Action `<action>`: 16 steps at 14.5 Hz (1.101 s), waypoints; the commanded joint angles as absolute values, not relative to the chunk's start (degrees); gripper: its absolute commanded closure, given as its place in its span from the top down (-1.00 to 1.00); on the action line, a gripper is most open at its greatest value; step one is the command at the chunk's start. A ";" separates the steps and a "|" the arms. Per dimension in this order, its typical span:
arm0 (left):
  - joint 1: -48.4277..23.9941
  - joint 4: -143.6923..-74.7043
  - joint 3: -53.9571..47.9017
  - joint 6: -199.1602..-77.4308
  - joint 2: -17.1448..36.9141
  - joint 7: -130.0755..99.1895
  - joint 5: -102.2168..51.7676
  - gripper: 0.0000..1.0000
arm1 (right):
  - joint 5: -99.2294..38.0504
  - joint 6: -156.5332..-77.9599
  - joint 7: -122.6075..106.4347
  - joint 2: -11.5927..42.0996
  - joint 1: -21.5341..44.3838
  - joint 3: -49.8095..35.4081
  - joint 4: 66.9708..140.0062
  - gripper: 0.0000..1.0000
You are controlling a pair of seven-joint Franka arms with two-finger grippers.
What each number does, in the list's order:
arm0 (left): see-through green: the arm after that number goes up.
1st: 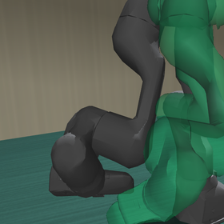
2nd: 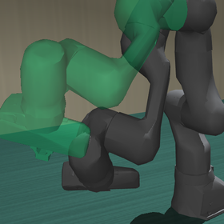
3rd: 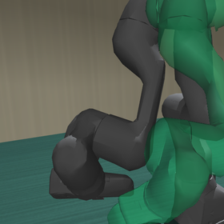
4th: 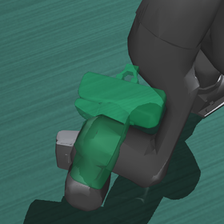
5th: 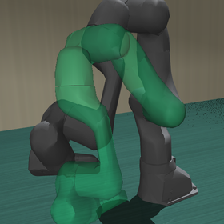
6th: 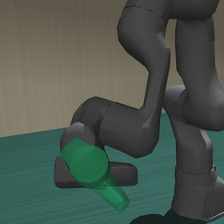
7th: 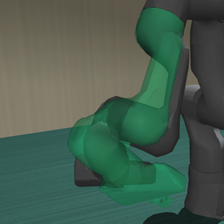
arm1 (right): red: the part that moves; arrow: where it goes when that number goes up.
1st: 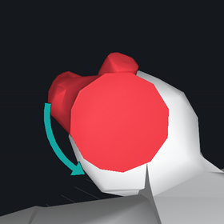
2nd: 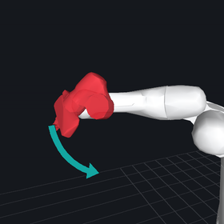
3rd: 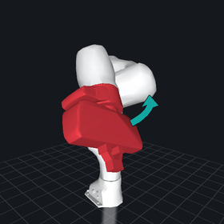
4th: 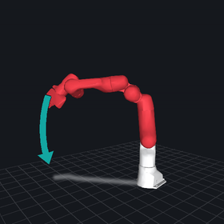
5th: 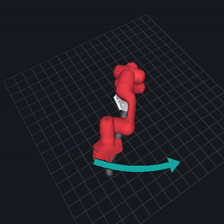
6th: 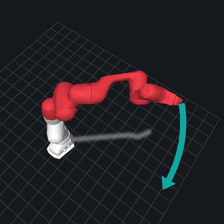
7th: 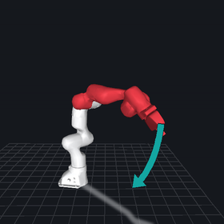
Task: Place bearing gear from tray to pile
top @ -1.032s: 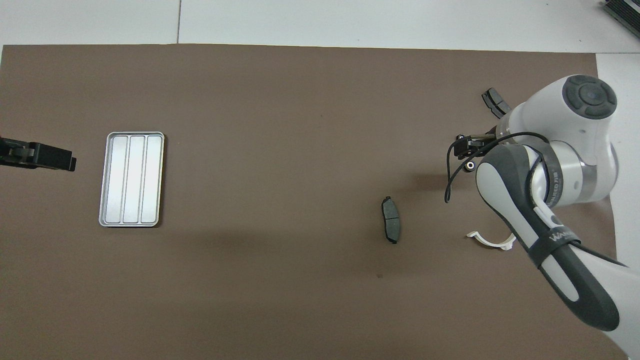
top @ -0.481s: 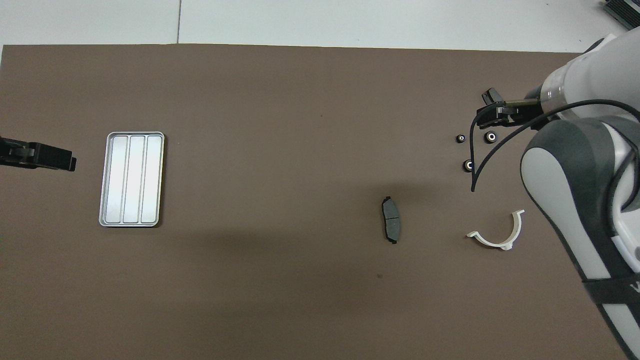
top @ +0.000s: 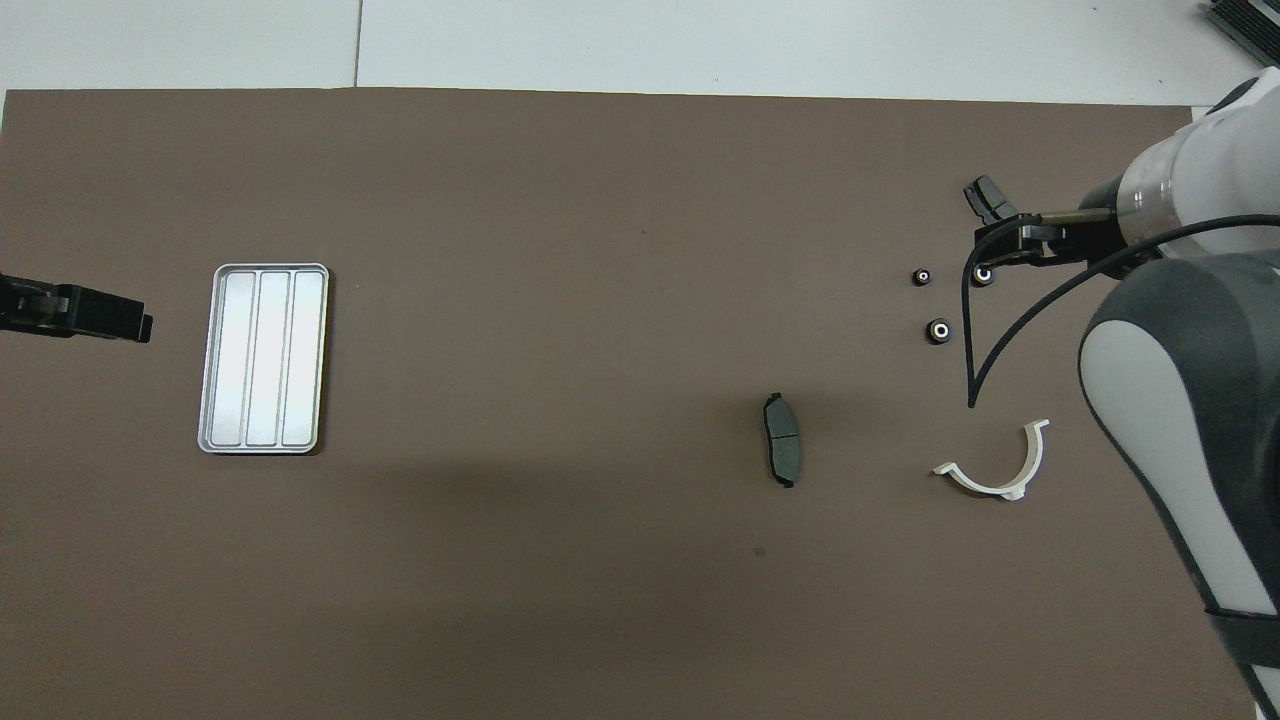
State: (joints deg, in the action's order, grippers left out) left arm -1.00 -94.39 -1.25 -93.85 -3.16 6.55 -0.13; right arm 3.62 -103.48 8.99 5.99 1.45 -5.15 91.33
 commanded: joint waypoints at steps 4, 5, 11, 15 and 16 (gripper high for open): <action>-0.35 -95.71 -1.58 -94.31 -4.22 7.12 -0.35 1.00 | 3.25 -102.92 9.58 5.10 0.62 -5.45 92.37 1.00; -0.35 -95.71 -1.58 -94.31 -4.22 7.12 -0.35 1.00 | 3.25 -102.92 9.58 5.01 0.70 -5.45 92.81 1.00; -0.35 -95.71 -1.49 -94.31 -4.22 7.12 -0.35 1.00 | 3.25 -103.18 9.40 4.04 0.61 -5.45 94.92 1.00; -0.35 -95.71 -1.49 -94.31 -4.22 7.12 -0.35 1.00 | 3.25 -103.71 9.49 4.04 1.05 -5.45 94.92 1.00; -0.35 -95.71 -1.49 -94.31 -4.22 7.12 -0.35 1.00 | 3.25 -103.71 9.41 4.04 0.88 -5.45 94.92 1.00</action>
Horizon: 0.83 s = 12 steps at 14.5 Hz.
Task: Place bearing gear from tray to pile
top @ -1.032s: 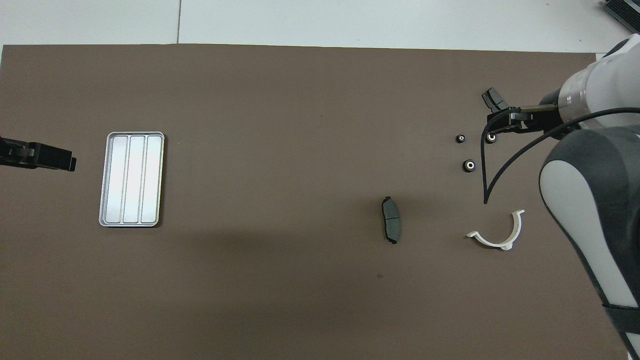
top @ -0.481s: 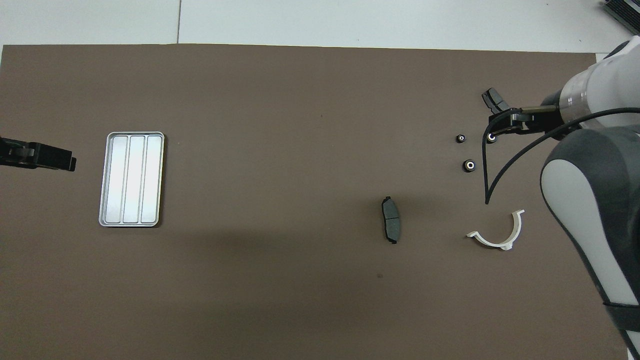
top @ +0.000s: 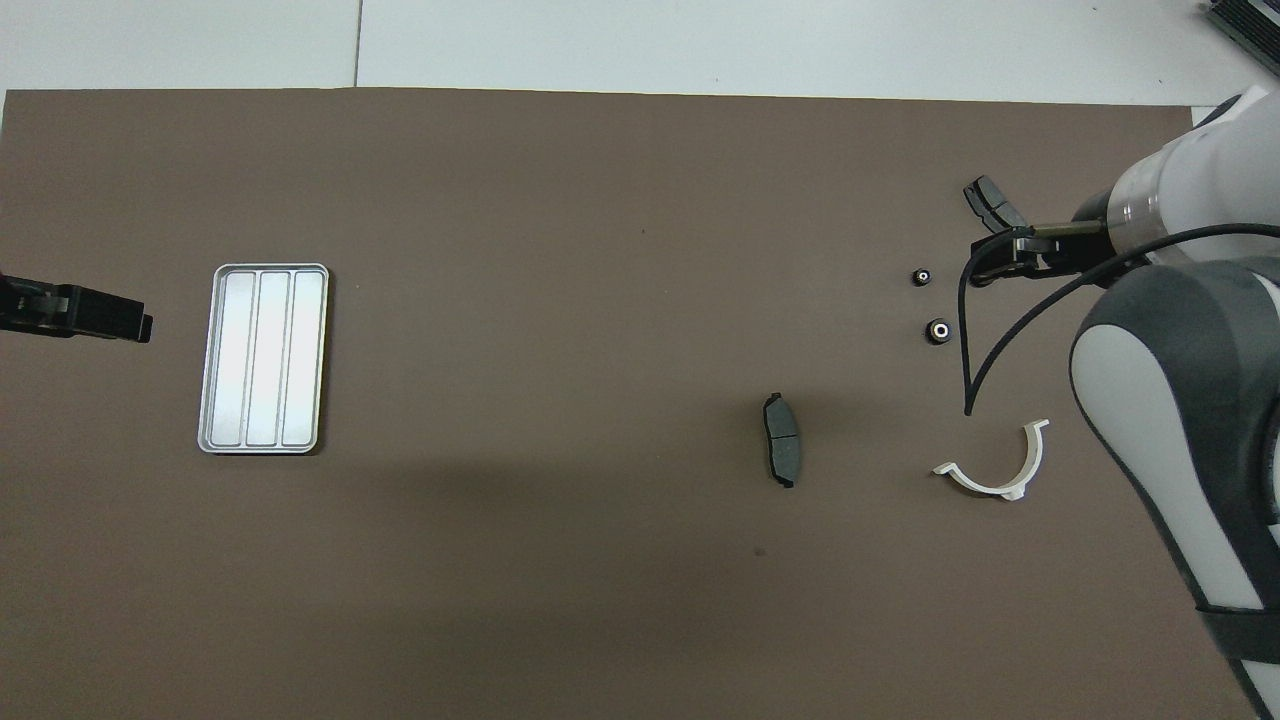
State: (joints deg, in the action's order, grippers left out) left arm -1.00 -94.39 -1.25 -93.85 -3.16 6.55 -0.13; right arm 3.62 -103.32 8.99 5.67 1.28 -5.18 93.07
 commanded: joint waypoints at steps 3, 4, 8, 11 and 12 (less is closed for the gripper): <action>-0.35 -95.71 -1.49 -94.31 -4.22 7.12 -0.35 1.00 | 3.34 -103.97 9.40 4.13 0.79 -5.45 94.75 1.00; -0.35 -95.71 -1.49 -94.31 -4.22 7.12 -0.35 1.00 | 3.34 -104.24 9.67 4.13 0.79 -5.45 94.66 1.00; -0.35 -95.71 -1.49 -94.31 -4.22 7.12 -0.35 1.00 | 3.25 -105.82 10.02 4.31 0.53 -5.45 94.48 1.00; -0.35 -95.71 -1.58 -94.31 -4.22 7.12 -0.35 1.00 | 3.25 -105.73 10.02 4.31 0.53 -5.45 94.57 1.00; -0.35 -95.71 -1.50 -94.31 -4.22 7.12 -0.35 1.00 | 3.25 -105.73 10.02 4.31 0.53 -5.36 94.57 1.00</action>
